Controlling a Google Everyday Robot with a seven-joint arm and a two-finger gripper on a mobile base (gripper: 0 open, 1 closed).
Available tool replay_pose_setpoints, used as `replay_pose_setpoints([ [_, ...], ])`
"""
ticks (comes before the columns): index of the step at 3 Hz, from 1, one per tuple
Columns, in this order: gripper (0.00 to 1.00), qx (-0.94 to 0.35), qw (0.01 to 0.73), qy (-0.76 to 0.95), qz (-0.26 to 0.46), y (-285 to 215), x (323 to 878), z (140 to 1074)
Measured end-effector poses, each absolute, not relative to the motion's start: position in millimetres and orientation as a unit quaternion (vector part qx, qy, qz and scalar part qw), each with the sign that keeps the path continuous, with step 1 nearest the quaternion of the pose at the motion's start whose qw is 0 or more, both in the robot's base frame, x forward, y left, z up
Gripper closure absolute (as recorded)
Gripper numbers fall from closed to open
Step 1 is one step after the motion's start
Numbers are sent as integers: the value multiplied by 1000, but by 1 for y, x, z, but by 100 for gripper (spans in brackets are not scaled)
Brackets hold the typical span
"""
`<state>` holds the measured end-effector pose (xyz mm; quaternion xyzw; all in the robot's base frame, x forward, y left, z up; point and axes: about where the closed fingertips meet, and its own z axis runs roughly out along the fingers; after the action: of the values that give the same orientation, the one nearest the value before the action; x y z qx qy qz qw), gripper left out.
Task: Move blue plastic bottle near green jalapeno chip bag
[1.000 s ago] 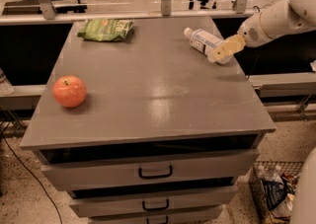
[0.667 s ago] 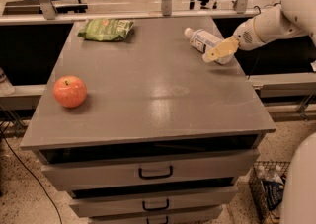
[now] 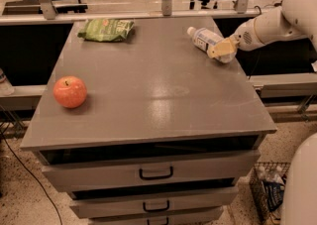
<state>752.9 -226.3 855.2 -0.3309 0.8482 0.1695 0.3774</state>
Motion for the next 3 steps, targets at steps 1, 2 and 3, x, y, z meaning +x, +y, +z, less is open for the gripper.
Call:
replay_pose_setpoints([
  [1,85,-330,404,839,154,-240,755,876],
  [2,100,-325,425,838,110,-271,755,909],
  [3,100,-325,425,838,110,-270,756,909],
])
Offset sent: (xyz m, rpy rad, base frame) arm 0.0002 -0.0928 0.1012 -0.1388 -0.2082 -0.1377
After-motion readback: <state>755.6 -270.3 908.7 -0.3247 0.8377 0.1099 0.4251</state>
